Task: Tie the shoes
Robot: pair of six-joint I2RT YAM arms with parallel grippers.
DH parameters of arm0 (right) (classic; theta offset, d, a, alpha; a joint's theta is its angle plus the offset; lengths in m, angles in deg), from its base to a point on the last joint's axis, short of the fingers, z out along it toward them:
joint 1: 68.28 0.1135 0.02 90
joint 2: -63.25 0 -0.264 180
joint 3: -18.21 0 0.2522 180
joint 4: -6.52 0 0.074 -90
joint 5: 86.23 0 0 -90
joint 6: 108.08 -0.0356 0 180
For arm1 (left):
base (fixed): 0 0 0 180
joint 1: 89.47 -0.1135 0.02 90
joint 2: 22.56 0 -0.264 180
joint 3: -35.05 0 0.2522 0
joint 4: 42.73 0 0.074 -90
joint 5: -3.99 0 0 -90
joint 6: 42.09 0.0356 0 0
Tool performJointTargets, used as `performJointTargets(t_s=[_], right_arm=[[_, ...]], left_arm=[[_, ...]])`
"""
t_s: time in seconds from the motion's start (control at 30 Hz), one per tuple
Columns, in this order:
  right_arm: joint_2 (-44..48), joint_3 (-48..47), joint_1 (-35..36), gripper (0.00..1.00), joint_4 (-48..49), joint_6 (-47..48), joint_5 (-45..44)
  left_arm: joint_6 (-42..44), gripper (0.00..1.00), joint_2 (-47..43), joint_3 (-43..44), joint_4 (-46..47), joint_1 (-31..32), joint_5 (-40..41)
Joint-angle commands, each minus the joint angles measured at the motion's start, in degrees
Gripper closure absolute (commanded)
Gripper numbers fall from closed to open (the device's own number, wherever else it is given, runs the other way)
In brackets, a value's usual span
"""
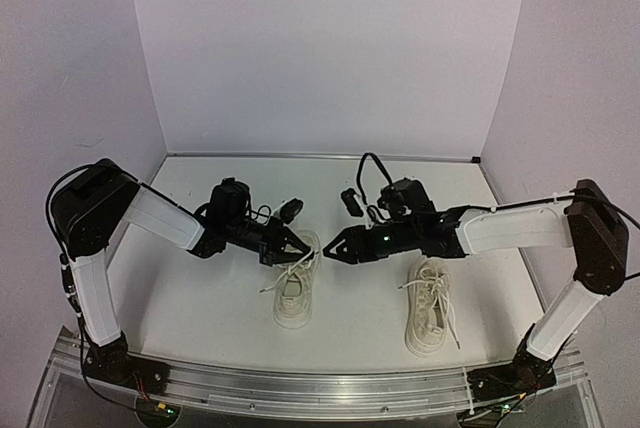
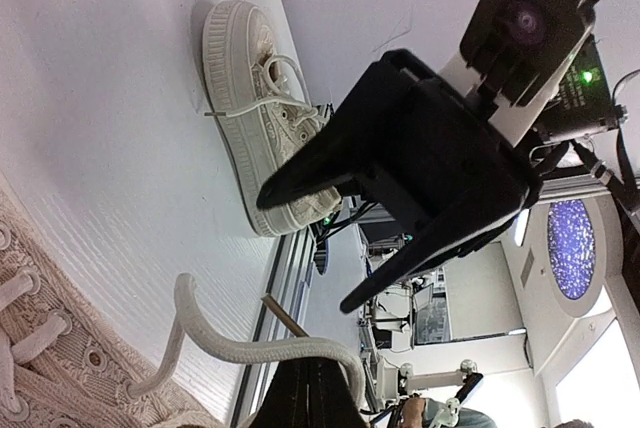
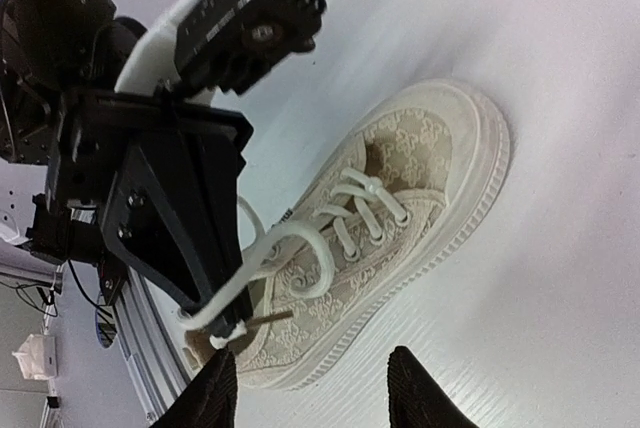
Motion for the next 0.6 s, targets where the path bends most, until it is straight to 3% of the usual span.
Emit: performJointTargets(t_s=[0.0,0.37,0.57], right_arm=[[-0.15,1.65,3.76,0.57,10.25,-4.35,2.86],[-4.93,-0.31,5.29,0.59,13.52,-5.12,2.11],[-6.94,-1.02,5.37,0.65,13.5,-4.31,1.46]], left_arm=[[-1.68,1.0,0.01,0.79,4.35,-0.23,-0.56],[-1.83,1.0,-0.31,0.49,4.57,-0.23,-0.44],[-1.86,1.0,-0.27,0.49,4.72,-0.23,-0.37]])
